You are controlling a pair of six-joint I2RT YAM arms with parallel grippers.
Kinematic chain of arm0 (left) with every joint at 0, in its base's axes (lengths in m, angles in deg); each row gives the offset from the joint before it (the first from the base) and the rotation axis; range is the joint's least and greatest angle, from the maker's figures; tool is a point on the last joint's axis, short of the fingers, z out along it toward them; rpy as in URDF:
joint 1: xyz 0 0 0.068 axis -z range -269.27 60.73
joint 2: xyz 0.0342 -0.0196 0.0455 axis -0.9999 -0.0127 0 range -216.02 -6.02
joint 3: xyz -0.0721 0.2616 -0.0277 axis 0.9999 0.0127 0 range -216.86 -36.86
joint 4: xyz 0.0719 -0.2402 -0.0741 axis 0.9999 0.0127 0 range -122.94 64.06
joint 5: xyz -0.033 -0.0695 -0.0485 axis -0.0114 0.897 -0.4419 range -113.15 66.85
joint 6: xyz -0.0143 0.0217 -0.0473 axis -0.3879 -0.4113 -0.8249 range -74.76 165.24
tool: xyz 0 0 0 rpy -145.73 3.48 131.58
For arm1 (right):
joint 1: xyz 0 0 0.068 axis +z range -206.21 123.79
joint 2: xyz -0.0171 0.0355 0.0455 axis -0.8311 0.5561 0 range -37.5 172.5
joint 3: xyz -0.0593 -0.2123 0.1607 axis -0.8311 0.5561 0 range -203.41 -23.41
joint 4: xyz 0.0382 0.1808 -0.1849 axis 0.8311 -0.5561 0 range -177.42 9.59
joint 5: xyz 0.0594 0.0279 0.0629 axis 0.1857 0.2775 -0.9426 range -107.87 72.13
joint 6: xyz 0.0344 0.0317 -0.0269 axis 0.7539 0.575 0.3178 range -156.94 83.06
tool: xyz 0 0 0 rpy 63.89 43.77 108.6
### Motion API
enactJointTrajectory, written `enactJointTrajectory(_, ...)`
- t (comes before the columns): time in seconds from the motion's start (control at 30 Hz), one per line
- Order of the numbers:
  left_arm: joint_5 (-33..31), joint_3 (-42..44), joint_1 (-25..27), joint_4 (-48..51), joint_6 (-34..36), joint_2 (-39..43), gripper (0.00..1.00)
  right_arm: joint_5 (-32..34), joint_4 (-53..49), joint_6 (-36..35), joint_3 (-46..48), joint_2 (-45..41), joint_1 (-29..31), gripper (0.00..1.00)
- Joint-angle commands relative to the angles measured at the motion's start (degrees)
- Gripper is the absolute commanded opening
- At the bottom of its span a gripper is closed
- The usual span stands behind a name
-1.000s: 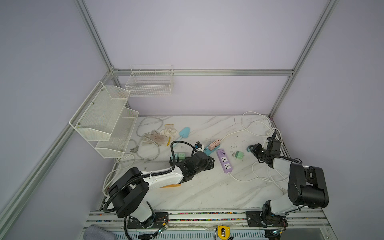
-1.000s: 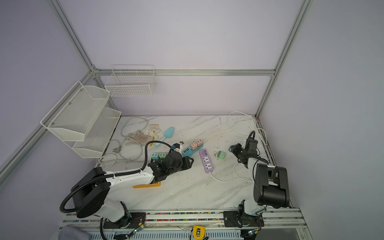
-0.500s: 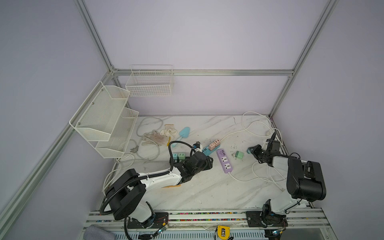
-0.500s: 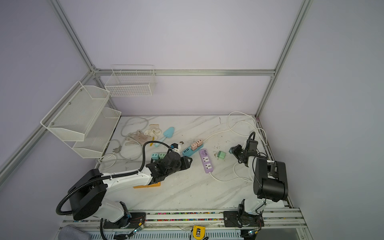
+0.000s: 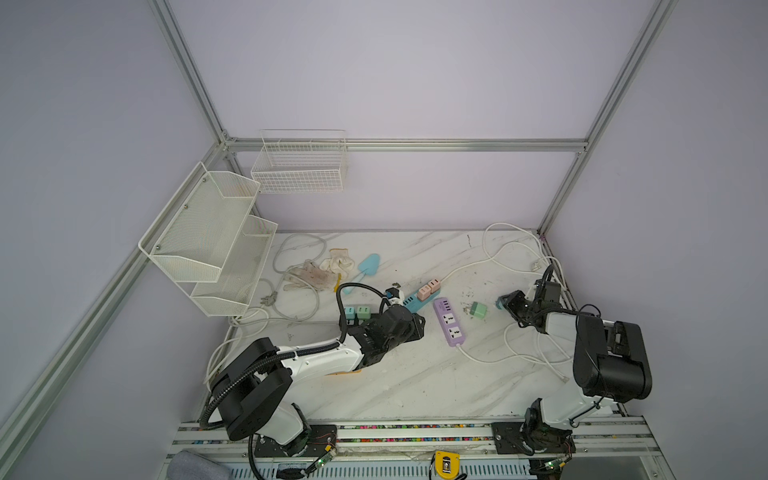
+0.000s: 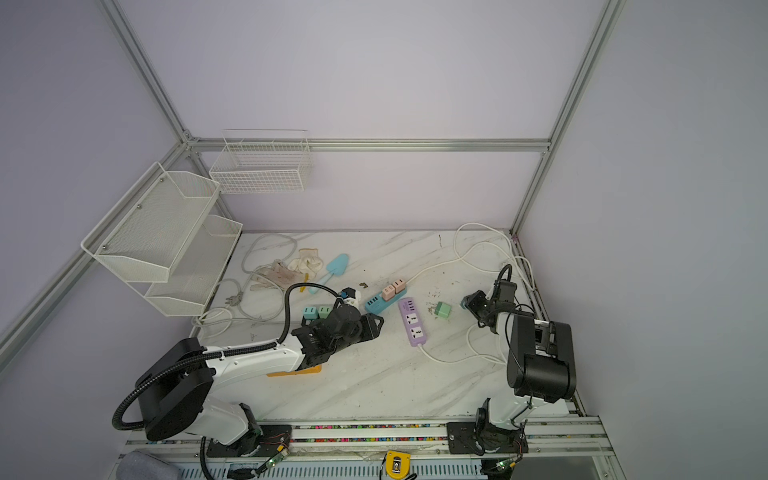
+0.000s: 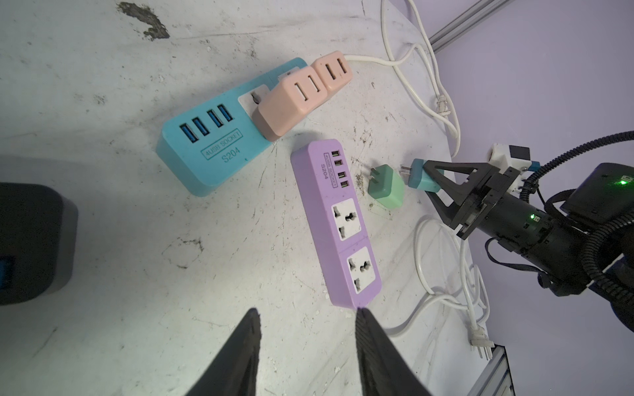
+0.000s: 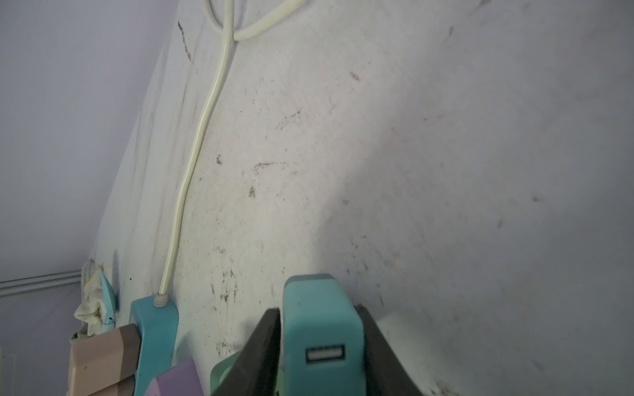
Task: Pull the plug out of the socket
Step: 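Carry the teal plug away and set it beside the green plug, then open the right gripper and draw it back while the left gripper approaches the pink plugs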
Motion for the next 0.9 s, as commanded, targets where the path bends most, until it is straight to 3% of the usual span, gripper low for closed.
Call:
enactJointTrajectory(0.0,0.1,2.14,-0.44,-1.55,1.75,1.73,0.46,2.11,-2.71,-1.06,-1.68,-1.5,-0.27,0.43)
enactJointTrajectory(0.33,-0.33,3.15,-1.04,-1.23,2.39,3.79,0.47,4.0,-8.47,-4.01,-2.55,-6.05,-0.2,0.6)
enactJointTrajectory(0.57,-0.69,3.69,-1.9,0.95,3.56,7.18,0.47,4.29,-13.93,-5.6,-2.65,-13.74,1.53,0.7)
enactJointTrajectory(0.87,-0.84,3.45,-3.85,4.88,6.37,9.32,0.49,7.68,-20.49,-5.08,-4.59,-21.39,17.09,0.76)
